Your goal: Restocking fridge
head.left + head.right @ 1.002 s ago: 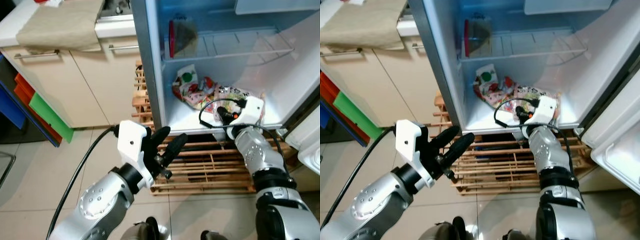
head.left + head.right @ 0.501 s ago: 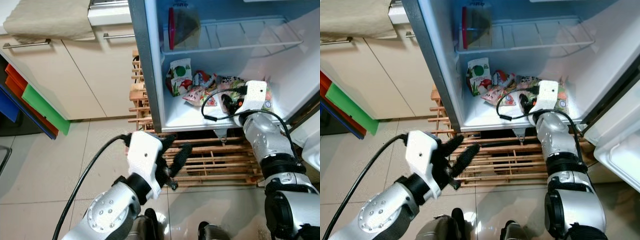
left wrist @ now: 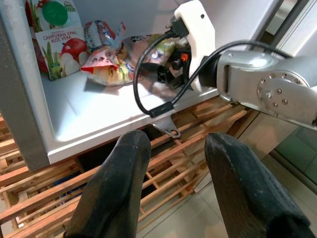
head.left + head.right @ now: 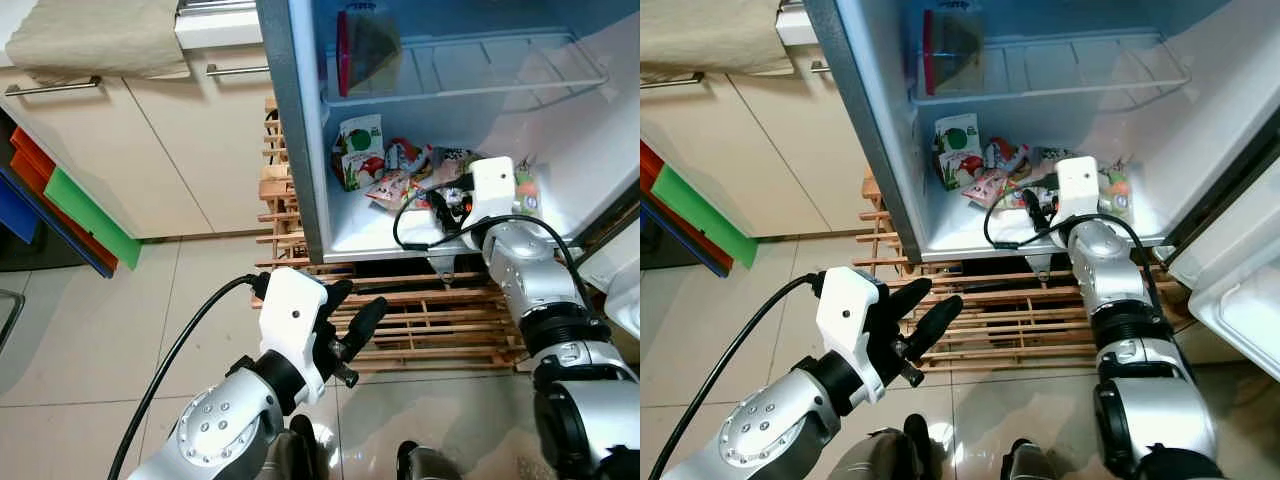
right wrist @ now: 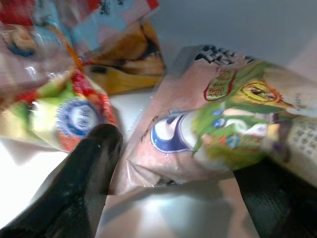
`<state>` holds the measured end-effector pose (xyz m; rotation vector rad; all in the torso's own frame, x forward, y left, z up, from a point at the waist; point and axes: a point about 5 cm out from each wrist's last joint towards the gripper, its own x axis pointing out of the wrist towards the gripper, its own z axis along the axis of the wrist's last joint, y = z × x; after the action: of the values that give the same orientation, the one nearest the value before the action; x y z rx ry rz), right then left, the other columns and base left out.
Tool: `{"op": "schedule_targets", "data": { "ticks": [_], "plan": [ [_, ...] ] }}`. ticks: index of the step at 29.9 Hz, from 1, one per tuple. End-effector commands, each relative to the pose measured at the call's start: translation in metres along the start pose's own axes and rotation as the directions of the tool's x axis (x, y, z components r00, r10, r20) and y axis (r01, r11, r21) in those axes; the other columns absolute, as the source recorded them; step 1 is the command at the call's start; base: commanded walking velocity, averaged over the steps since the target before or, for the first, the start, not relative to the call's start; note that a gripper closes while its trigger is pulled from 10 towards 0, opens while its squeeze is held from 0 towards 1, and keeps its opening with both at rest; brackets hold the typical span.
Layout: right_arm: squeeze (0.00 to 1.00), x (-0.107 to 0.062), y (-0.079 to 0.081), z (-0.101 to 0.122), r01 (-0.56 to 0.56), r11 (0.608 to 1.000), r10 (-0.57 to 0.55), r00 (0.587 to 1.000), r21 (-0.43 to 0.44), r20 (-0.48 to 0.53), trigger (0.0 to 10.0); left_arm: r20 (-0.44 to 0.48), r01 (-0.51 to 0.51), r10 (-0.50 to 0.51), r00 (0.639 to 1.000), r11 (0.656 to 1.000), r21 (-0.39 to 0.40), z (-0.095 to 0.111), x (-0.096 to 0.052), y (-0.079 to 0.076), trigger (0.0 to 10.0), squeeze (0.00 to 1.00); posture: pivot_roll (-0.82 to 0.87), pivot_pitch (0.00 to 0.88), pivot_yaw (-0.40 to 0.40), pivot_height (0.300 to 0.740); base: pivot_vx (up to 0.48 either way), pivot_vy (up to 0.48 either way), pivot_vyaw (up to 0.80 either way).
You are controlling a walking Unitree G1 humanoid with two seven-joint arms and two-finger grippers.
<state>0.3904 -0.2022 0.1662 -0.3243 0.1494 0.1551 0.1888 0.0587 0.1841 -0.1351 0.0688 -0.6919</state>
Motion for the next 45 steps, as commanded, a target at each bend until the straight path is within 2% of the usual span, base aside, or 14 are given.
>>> {"op": "schedule_targets", "data": {
  "ticks": [1, 2, 4, 9, 16, 18, 24, 27, 32, 35, 38, 39, 41, 45],
  "plan": [
    [1.00, 0.000, -0.006, 0.000, 0.004, 0.991, -0.005, 1.000, -0.133, -0.003, 10.0, -0.021, 0.013, -0.013, 1.000, 1.000, -0.012, -0.003, -0.001, -0.003, 10.0, 0.00, 0.01, 0.281, 0.109, 0.740, 0.000, 0.000, 0.00],
    [0.11, -0.001, -0.010, 0.000, 0.008, 0.987, -0.009, 1.000, -0.163, -0.005, 10.0, -0.021, 0.014, -0.015, 1.000, 1.000, -0.012, -0.004, 0.000, -0.004, 10.0, 0.00, 0.02, 0.277, 0.104, 0.740, 0.000, 0.000, 0.00],
    [0.00, -0.002, -0.012, 0.003, 0.001, 0.987, 0.000, 1.000, -0.163, 0.004, 10.0, -0.022, 0.014, -0.015, 1.000, 1.000, -0.011, -0.004, 0.000, -0.003, 10.0, 0.00, 0.02, 0.276, 0.104, 0.740, 0.000, 0.000, 0.00],
    [0.00, -0.006, -0.016, 0.005, 0.007, 0.990, -0.005, 1.000, -0.139, 0.016, 10.0, -0.024, 0.021, -0.021, 0.999, 1.000, -0.007, -0.004, 0.001, -0.003, 10.0, 0.00, 0.01, 0.272, 0.098, 0.740, 0.000, 0.000, 0.00],
    [0.00, -0.017, -0.012, -0.028, -0.074, 0.970, 0.049, 0.993, -0.233, -0.109, 10.0, -0.033, 0.047, -0.047, 0.998, 0.999, -0.006, -0.006, 0.003, -0.006, 10.0, 0.00, -0.01, 0.271, 0.099, 0.740, 0.000, 0.000, 0.00],
    [0.00, -0.023, -0.018, -0.045, -0.072, 0.921, 0.007, 0.986, -0.382, -0.169, 10.0, -0.037, 0.056, -0.056, 0.998, 0.998, -0.009, -0.007, 0.004, -0.008, 10.0, 0.00, -0.01, 0.274, 0.100, 0.740, 0.000, 0.000, 0.00],
    [0.00, -0.027, -0.027, -0.041, -0.050, 0.872, -0.034, 0.986, -0.486, -0.161, 10.0, -0.042, 0.056, -0.056, 0.998, 0.998, -0.014, -0.008, 0.003, -0.009, 10.0, 0.00, -0.01, 0.274, 0.094, 0.740, 0.000, 0.000, 0.00],
    [0.00, -0.029, -0.029, -0.029, -0.053, 0.772, -0.031, 0.992, -0.634, -0.121, 10.0, -0.044, 0.061, -0.061, 0.997, 0.998, -0.015, -0.008, 0.003, -0.010, 10.0, 0.00, -0.01, 0.274, 0.091, 0.740, 0.000, 0.000, 0.00],
    [0.00, -0.034, -0.033, -0.028, -0.086, 0.714, -0.026, 0.989, -0.695, -0.148, 10.0, -0.048, 0.068, -0.069, 0.996, 0.998, -0.019, -0.009, 0.004, -0.011, 10.0, 0.00, -0.02, 0.272, 0.084, 0.740, 0.000, 0.000, 0.00],
    [0.00, -0.042, -0.033, -0.031, -0.118, 0.744, -0.010, 0.982, -0.657, -0.188, 10.0, -0.056, 0.072, -0.073, 0.996, 0.997, -0.023, -0.011, 0.004, -0.012, 10.0, 0.00, -0.02, 0.267, 0.074, 0.740, 0.000, 0.000, 0.00],
    [0.00, -0.052, -0.032, -0.037, -0.103, 0.899, -0.003, 0.970, -0.426, -0.242, 10.0, -0.079, 0.075, -0.077, 0.994, 0.997, -0.025, -0.015, 0.004, -0.010, 10.0, 0.00, -0.03, 0.248, 0.060, 0.740, 0.000, 0.000, 0.00],
    [0.00, -0.052, -0.032, -0.037, -0.103, 0.899, -0.003, 0.970, -0.426, -0.242, 10.0, -0.079, 0.075, -0.077, 0.994, 0.997, -0.025, -0.015, 0.004, -0.010, 10.0, 0.00, -0.03, 0.248, 0.060, 0.740, 0.000, 0.000, 0.00],
    [0.00, -0.064, -0.027, -0.043, -0.097, 0.988, 0.057, 0.953, -0.120, -0.296, 10.0, -0.111, 0.067, -0.071, 0.991, 0.997, -0.040, -0.020, 0.006, -0.003, 10.0, 0.00, -0.05, 0.217, 0.053, 0.740, 0.000, 0.000, 0.00],
    [0.00, -0.072, -0.030, -0.046, -0.060, 0.983, 0.114, 0.940, 0.175, -0.321, 10.0, -0.110, 0.073, -0.077, 0.991, 0.997, -0.037, -0.021, 0.011, 0.000, 10.0, 0.00, -0.07, 0.177, 0.046, 0.740, 0.000, 0.000, 0.00]
  ]
}}
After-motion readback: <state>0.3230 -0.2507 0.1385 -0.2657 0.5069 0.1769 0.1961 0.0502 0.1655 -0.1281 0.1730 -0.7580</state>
